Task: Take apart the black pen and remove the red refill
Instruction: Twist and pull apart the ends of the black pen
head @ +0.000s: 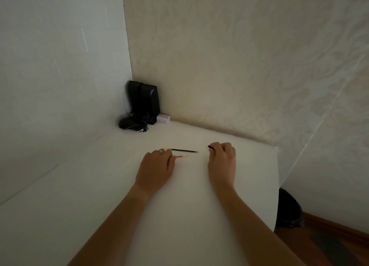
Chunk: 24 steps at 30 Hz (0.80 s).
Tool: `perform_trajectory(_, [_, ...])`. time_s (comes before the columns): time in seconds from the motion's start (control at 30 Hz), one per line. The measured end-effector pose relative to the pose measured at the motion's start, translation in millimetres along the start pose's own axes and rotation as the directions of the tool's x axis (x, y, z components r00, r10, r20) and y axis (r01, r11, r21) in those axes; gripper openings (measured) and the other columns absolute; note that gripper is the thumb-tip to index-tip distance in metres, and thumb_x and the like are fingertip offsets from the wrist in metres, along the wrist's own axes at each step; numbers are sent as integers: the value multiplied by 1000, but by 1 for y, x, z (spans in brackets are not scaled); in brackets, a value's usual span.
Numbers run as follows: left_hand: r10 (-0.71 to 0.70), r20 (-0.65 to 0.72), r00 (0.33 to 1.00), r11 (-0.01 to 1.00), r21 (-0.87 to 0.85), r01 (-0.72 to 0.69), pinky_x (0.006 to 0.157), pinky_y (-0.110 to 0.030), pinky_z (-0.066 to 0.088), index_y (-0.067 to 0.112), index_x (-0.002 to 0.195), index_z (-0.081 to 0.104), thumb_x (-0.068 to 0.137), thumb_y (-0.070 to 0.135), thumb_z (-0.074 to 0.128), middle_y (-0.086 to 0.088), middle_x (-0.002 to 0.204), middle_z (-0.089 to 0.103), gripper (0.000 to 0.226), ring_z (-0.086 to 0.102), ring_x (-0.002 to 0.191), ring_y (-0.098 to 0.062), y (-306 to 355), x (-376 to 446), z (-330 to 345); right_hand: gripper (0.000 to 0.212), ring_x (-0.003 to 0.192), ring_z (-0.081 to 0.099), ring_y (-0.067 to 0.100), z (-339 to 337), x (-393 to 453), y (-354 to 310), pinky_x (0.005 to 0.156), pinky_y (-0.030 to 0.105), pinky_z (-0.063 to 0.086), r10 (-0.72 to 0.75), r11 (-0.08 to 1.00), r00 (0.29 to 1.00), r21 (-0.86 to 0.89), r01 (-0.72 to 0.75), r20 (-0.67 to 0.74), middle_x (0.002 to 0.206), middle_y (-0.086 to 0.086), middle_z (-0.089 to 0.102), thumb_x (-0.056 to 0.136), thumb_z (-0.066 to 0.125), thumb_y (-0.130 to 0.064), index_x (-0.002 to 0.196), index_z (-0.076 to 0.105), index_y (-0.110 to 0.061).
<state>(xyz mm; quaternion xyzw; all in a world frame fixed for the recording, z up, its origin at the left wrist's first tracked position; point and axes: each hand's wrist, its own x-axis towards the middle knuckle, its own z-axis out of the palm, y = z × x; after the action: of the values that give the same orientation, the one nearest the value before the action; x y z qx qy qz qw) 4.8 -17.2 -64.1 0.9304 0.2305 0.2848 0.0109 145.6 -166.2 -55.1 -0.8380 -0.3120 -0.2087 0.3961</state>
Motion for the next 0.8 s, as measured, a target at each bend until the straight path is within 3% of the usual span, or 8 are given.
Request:
perform_trajectory(0.07, [24,-1,1000,1000,-8,-24,68,-35,42,18,91,55,99,27,39,1,81,60,20,57,75,-20,-1,0,1,23,96,51,28,4,2,2,75,31,43,114,993,991,19,-116,63,103,11,55,94,54,3,112,65,-6])
perform_trajectory(0.17, [40,4,999,997,-61,-40,73,-36,44,21,95,57,98,25,41,3,88,60,17,55,83,-19,-4,2,2,34,99,50,29,9,2,0,75,31,39,123,992,983,-24,-121,139,107,13,56,89,46,12,116,59,-5])
perform_trajectory(0.27, [39,-11,999,992,-122,-40,74,-35,44,22,98,61,97,24,45,4,91,60,16,54,86,-17,-4,2,3,28,92,47,28,12,4,-2,74,38,42,111,993,981,-50,-104,157,100,13,56,88,43,12,107,54,-5])
perform_trajectory(0.47, [7,-14,1000,979,-202,-10,78,-31,44,25,101,66,94,23,52,6,95,62,16,55,90,-15,-5,2,2,20,84,42,25,16,6,0,65,33,31,114,988,981,-120,-95,159,92,10,51,89,42,11,93,51,-5])
perform_trajectory(0.67, [-17,-1,1000,962,-272,16,84,-36,49,24,103,70,95,26,55,4,99,66,17,57,95,-16,-5,2,-1,13,93,50,28,12,6,-2,74,40,48,61,993,982,-107,-42,180,99,11,56,92,50,3,97,57,-5])
perform_trajectory(0.8, [-27,4,1000,953,-301,27,85,-37,50,23,104,70,95,25,56,4,100,66,17,57,96,-16,-6,1,-2,7,85,55,23,9,3,-4,68,39,53,-39,999,998,-26,41,46,91,4,60,95,56,-9,90,61,-12])
